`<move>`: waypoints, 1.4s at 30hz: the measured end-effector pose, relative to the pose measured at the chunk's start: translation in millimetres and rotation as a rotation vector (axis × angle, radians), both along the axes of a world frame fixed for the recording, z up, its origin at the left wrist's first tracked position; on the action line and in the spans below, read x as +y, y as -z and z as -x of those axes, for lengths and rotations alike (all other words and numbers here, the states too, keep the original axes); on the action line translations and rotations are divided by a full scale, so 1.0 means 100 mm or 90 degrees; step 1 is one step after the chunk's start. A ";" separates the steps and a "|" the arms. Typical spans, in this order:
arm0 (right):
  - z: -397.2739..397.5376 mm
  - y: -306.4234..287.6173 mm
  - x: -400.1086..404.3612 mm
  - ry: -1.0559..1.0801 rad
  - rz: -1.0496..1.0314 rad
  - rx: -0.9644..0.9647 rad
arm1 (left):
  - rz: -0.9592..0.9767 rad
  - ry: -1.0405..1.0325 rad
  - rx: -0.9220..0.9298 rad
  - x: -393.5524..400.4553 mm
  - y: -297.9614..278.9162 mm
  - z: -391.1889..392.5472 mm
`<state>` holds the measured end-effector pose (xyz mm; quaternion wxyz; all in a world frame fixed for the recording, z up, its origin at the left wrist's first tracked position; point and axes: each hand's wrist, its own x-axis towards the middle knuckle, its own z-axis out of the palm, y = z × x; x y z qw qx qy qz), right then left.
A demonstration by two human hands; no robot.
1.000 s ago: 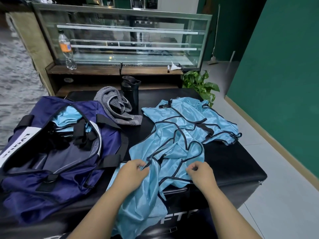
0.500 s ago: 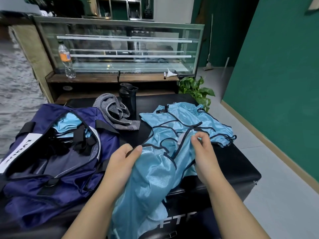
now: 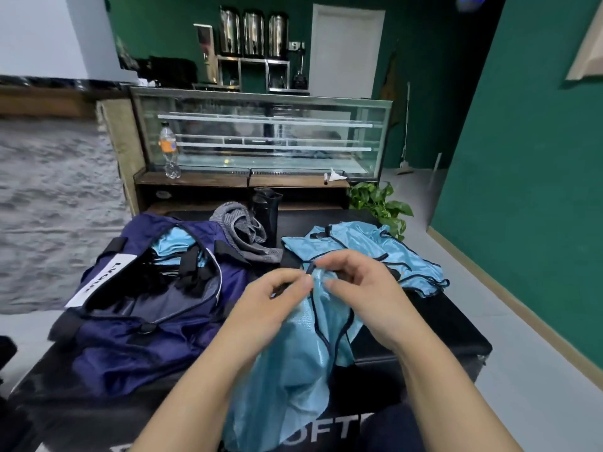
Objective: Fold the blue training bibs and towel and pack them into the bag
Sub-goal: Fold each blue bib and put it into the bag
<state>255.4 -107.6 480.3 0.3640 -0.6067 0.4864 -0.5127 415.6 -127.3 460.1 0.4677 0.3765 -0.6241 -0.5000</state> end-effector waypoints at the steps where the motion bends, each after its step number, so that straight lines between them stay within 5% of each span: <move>1: -0.05 -0.03 0.07 -0.031 0.015 0.023 | 0.037 -0.009 -0.030 0.05 0.00 0.00; 13: 0.03 -0.07 0.75 0.024 0.075 0.054 | 0.070 -0.148 0.106 0.66 -0.04 -0.20; 17: 0.06 -0.23 1.03 0.059 0.082 0.146 | 0.134 -0.124 0.134 0.83 -0.21 -0.22; 24: 0.05 -0.52 1.44 0.120 0.137 0.433 | 0.301 -0.157 -0.144 1.24 -0.48 -0.32; 29: 0.03 -0.61 1.66 0.168 0.207 0.499 | 0.359 -0.224 -0.284 1.39 -0.53 -0.34; 32: 0.03 -0.56 1.73 0.170 0.244 0.436 | 0.385 -0.244 -0.289 1.52 -0.51 -0.30; 35: -0.02 -0.48 1.74 0.137 0.224 0.236 | 0.349 -0.221 -0.249 1.58 -0.47 -0.30; 42: -0.16 -0.43 1.68 0.175 0.129 -0.014 | 0.177 -0.145 0.082 1.55 -0.47 -0.50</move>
